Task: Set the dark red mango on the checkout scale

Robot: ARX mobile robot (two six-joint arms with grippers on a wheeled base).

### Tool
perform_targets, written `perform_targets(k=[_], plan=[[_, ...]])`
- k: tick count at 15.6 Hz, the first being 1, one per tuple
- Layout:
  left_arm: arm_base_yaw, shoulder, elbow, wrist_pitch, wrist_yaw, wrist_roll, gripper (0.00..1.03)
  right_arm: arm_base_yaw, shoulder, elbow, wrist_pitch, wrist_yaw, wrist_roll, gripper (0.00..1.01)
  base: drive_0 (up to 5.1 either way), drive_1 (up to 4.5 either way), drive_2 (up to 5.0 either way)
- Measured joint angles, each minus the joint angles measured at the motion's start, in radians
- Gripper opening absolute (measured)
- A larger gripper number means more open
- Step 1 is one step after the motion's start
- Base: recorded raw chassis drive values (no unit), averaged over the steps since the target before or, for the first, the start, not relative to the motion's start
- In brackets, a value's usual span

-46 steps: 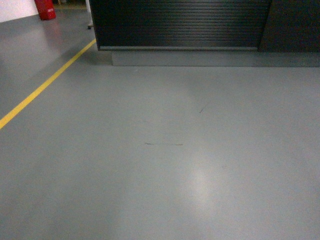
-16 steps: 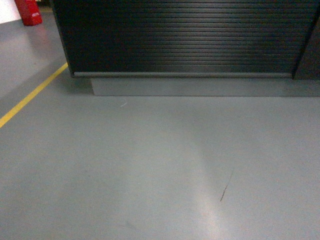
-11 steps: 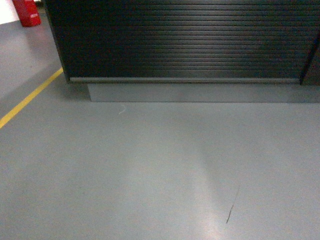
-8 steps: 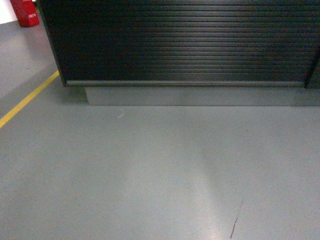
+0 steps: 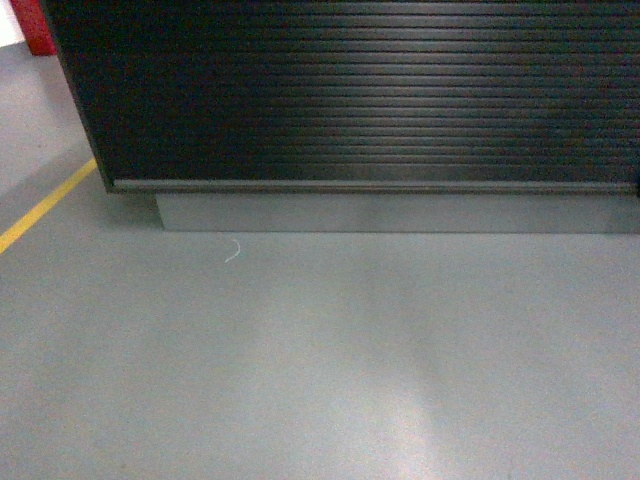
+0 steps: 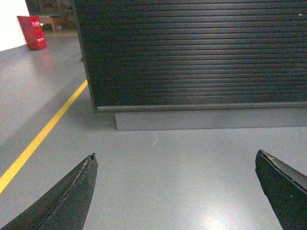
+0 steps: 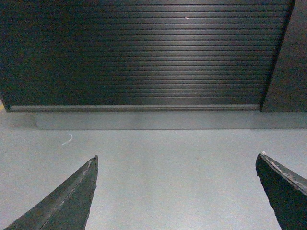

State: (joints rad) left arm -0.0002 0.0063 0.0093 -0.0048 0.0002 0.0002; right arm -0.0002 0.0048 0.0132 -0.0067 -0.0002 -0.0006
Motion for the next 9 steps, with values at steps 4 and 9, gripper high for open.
perform_targets(k=[4, 9], plan=[[0.0, 0.0, 0.0, 0.002, 0.0, 0.0, 0.98, 0.0, 0.0, 0.0, 0.003, 0.0, 0.0, 0.98, 0.0, 4.03, -4.0], [0.0, 0.0, 0.0, 0.005, -0.001, 0.0, 0.98, 0.0, 0.0, 0.0, 0.005, 0.0, 0.0, 0.98, 0.0, 4.02, -4.0]])
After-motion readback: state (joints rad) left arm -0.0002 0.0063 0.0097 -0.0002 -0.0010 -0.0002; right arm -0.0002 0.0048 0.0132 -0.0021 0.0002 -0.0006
